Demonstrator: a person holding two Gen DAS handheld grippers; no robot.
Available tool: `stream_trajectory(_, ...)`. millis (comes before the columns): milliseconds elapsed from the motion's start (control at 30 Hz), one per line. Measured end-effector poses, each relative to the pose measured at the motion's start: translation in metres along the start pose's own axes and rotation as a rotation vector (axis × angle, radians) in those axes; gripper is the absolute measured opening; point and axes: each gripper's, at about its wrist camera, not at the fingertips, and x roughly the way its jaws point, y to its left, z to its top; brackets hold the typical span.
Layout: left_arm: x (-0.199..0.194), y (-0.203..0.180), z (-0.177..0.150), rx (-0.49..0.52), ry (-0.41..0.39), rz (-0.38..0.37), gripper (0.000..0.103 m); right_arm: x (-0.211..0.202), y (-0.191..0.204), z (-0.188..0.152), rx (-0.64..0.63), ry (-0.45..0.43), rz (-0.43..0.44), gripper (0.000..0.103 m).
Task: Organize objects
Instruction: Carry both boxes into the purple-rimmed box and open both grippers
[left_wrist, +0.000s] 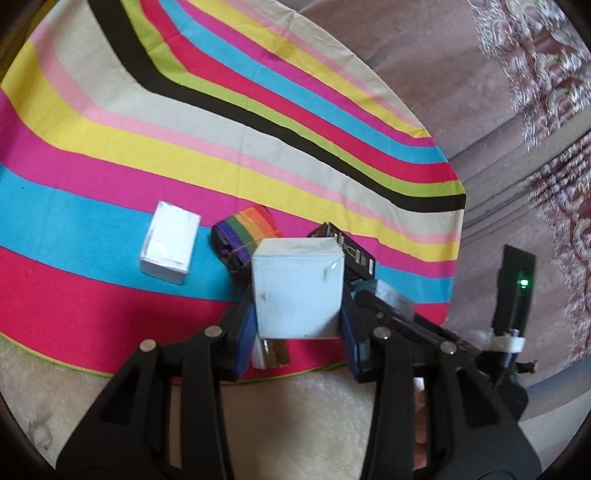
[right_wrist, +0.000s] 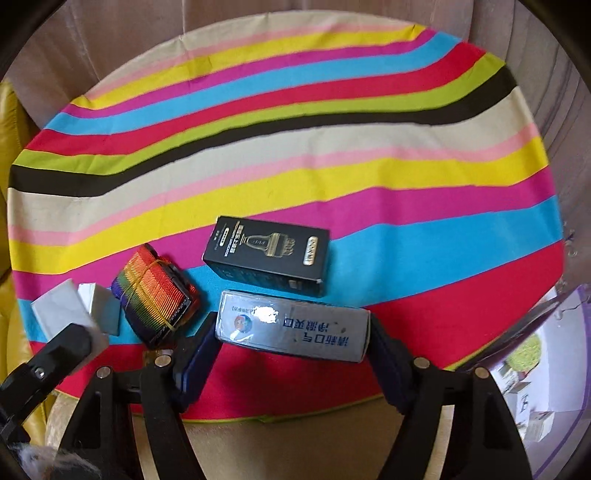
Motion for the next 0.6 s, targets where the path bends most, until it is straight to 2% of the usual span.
stream_trajectory(267,0.001,-0.023,-0.012,0.063,0.012,0.024,0.044,-0.024,-0.017,-0.003,-0.008,-0.077,-0.021,0.076)
stream_trajectory(600,0.008,-0.063,-0.030,0.138,0.049,0.016,0.044,-0.049,-0.061,-0.020,0.033,-0.102,-0.036,0.076)
